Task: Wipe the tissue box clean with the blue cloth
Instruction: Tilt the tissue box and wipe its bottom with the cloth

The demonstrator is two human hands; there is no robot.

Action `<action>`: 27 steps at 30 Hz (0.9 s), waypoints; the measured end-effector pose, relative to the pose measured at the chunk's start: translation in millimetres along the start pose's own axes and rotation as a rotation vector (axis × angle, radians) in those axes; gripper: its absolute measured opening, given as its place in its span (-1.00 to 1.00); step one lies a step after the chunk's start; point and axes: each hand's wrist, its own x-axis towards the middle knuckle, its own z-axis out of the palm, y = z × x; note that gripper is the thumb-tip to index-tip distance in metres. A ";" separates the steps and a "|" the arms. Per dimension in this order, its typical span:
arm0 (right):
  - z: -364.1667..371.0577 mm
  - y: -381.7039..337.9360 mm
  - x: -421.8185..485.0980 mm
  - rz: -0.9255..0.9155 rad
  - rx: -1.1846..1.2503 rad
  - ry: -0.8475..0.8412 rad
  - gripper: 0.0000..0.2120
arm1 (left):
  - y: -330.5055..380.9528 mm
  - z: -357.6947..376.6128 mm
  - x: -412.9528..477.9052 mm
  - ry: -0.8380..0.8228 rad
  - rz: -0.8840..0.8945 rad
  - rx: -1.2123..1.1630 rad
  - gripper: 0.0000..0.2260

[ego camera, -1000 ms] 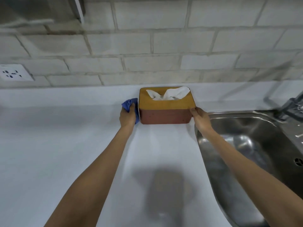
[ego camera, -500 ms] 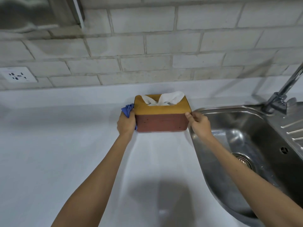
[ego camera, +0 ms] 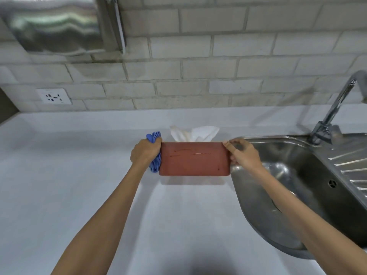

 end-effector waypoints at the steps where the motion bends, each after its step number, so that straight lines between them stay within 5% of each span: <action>1: 0.1 0.5 -1.6 -0.027 -0.008 -0.017 -0.62 | 0.6 -1.1 0.1 -0.001 -0.005 -0.006 -0.63; 4: -4.1 7.0 -0.5 -0.062 0.027 -0.149 -0.63 | 3.6 -2.0 2.8 -0.002 -0.012 -0.022 -0.63; 9: -27.6 17.1 8.1 -0.197 -0.265 -0.502 -0.06 | 9.0 -2.2 7.7 -0.002 -0.011 -0.018 -0.61; 13: -18.0 19.5 11.5 -0.364 -0.497 -0.479 0.19 | 6.2 1.3 7.1 0.012 0.020 -0.072 -0.59; 20: -3.7 23.6 23.3 -0.427 -0.416 -0.427 0.16 | -20.1 7.1 -15.2 0.150 0.020 -0.562 -0.72; 23: -3.5 22.0 27.3 -0.457 -0.380 -0.429 0.04 | -21.2 13.1 -30.3 0.242 0.296 -0.614 -0.89; 25: -3.5 20.5 29.5 -0.473 -0.356 -0.425 -0.02 | -19.5 24.4 -36.8 0.118 0.498 -0.512 -0.62; 27: -2.9 19.8 31.1 -0.475 -0.344 -0.430 0.01 | -16.7 34.9 -42.1 0.035 0.500 -0.446 -0.44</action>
